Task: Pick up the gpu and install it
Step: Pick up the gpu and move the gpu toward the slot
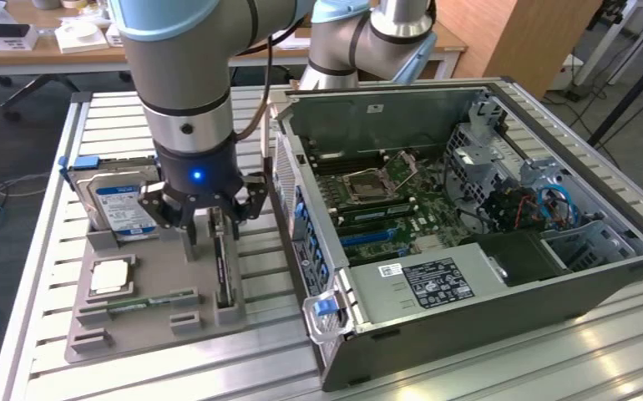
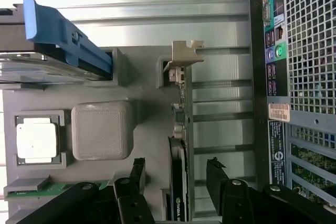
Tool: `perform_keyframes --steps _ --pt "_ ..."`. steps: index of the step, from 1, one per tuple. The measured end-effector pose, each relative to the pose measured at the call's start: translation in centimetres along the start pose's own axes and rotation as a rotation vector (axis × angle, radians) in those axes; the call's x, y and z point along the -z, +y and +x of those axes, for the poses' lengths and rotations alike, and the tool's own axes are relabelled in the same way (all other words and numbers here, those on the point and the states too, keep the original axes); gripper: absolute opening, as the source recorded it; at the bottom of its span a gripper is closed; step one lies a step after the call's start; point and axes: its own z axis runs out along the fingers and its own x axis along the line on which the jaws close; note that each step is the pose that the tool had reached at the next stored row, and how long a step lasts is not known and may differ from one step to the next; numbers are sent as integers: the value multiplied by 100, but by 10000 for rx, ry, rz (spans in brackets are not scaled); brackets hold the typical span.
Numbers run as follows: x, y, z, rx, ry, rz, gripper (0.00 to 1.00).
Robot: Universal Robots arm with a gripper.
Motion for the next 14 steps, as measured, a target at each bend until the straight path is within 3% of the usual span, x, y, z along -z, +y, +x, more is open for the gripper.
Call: perform_keyframes --steps 14 --pt "-132 -6 3 0 0 0 59"
